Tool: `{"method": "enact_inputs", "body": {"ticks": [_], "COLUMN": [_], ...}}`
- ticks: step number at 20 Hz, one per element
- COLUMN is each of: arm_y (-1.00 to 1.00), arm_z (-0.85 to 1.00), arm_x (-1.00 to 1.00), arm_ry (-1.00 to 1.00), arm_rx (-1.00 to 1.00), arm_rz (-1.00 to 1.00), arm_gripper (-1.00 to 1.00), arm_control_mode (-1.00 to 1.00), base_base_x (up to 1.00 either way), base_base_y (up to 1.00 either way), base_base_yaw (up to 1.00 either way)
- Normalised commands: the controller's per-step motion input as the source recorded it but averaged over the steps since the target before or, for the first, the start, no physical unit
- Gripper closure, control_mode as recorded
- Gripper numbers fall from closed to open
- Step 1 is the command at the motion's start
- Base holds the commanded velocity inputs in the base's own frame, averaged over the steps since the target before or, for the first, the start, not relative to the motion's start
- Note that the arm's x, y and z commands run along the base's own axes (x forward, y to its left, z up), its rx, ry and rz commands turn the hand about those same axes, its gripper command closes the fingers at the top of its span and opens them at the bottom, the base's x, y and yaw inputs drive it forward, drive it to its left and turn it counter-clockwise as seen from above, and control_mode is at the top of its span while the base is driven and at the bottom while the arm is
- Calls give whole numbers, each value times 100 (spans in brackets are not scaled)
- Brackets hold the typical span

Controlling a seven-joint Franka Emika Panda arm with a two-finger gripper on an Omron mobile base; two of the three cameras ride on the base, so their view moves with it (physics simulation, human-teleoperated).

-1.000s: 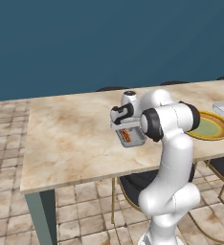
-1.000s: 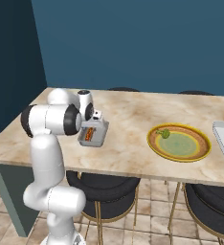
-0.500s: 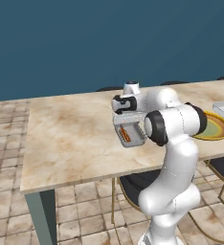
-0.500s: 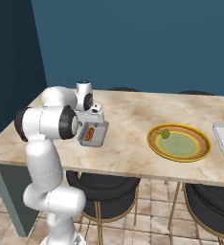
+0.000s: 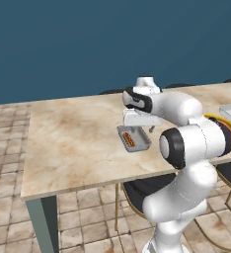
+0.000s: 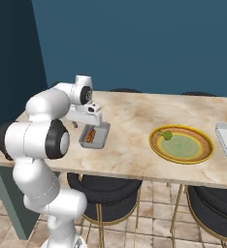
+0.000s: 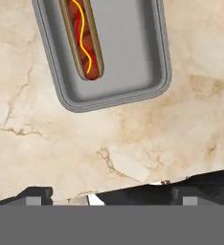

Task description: Place one cooked food and one vegetable from the large plate to each tupperware container.

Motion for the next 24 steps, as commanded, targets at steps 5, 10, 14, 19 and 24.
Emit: {"method": "enact_inputs", "body": {"ticks": [5, 10, 14, 19, 24], "arm_y": [12, 0, 0, -13, -18], "arm_z": [4, -12, 0, 0, 0], "arm_x": [-100, -88, 0, 0, -3], "arm_ry": [7, 1, 0, 0, 0], "arm_rx": [-17, -13, 0, 0, 0], "arm_rz": [-7, -2, 0, 2, 3], "arm_gripper": [-100, -100, -100, -100, -100], "arm_control_mode": [-100, -100, -100, -100, 100], "base_base_x": [0, 0, 0, 0, -10], "base_base_y": [0, 0, 0, 0, -80], "base_base_yaw": [0, 0, 0, 0, 2]}}
